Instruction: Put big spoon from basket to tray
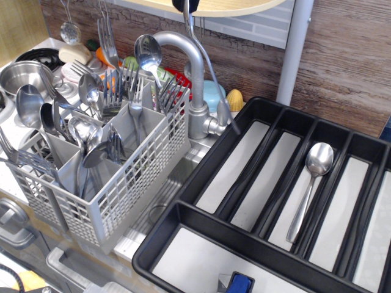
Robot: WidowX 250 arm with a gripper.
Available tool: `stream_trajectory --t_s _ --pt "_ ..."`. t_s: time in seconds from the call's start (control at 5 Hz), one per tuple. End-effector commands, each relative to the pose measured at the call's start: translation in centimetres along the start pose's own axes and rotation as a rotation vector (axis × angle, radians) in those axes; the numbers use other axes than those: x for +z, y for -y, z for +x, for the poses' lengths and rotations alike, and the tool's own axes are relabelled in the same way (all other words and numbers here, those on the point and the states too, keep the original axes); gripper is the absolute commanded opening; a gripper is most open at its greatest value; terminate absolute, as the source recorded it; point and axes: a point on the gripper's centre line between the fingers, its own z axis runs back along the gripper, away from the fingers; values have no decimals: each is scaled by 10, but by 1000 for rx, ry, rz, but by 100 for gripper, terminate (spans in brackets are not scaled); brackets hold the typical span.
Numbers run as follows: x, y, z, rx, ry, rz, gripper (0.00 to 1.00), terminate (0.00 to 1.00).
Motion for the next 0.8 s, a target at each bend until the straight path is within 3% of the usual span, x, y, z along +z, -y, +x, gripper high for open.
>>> stream_trajectory --t_s 0.0,0.2,0.4,0.6 --pt "5 20 -16 103 -31 -79 0 0" --pt "-14 30 -27 119 -66 -128 0 0" --pt "-34 27 -41 151 -43 -119 0 0" --pt "-54 24 -58 198 26 -121 0 0"
